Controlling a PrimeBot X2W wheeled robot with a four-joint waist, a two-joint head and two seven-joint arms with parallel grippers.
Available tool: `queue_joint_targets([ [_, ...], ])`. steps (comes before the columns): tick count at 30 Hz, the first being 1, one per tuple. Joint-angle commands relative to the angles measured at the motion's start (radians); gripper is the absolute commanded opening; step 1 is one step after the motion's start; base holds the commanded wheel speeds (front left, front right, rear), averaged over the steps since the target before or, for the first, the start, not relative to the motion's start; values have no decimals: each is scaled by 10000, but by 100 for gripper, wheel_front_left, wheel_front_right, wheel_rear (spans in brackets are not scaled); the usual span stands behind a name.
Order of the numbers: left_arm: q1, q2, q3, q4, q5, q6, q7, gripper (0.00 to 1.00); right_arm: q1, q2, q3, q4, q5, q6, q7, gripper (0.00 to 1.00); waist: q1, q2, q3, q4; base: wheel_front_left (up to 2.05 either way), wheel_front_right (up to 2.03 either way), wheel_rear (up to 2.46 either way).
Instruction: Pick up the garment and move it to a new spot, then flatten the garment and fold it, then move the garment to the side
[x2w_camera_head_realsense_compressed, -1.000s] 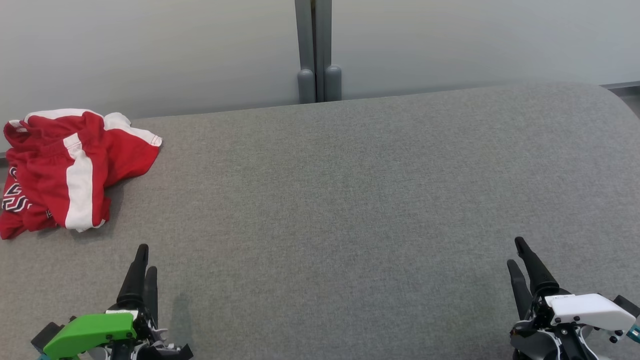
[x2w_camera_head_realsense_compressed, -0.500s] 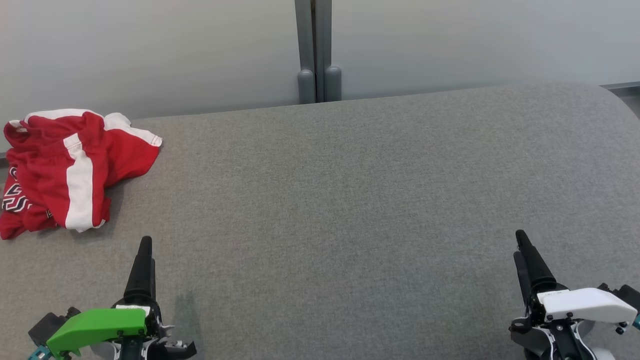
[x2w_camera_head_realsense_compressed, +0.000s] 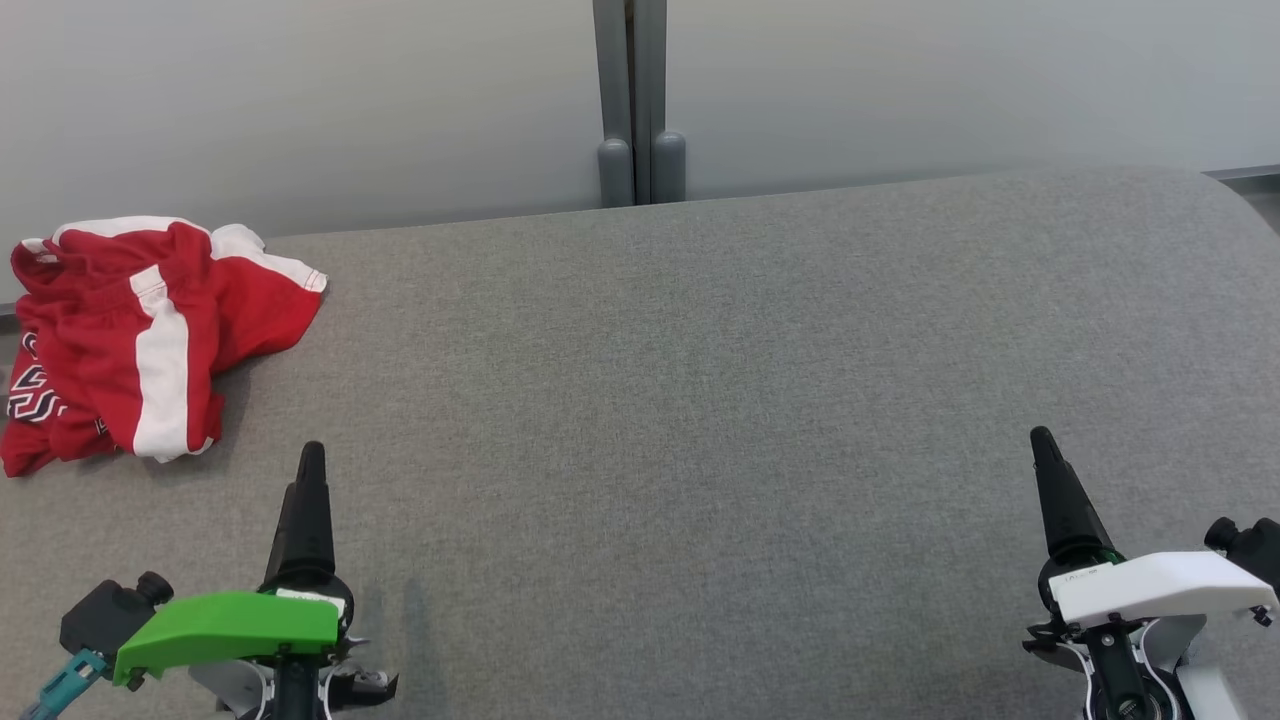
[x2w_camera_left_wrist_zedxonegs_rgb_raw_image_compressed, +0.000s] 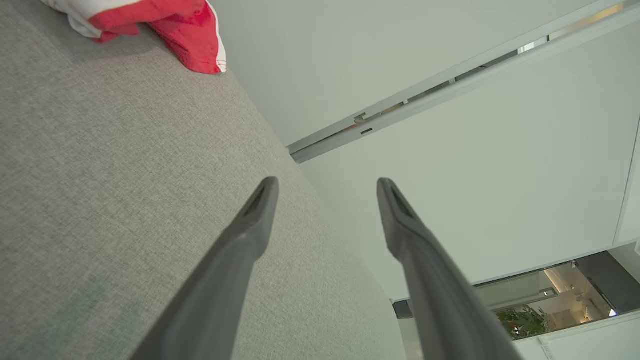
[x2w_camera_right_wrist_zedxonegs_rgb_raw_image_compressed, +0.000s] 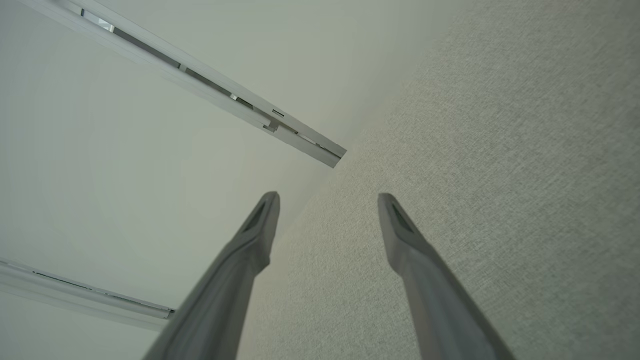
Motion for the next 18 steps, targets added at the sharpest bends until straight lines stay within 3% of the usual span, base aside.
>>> queue_joint_targets([
  [1, -19, 68, -59, -223, 430, 70, -108, 100, -92, -72, 24, -265, -557, 1, -133, 100, 0, 0, 1, 2, 0, 0, 0],
  [18, 264, 84, -430, -490, 3427, 436, -657, 100, 98, -93, 450, -584, -3990, 2, -680, 100, 0, 0, -1, 8, 0, 0, 0],
])
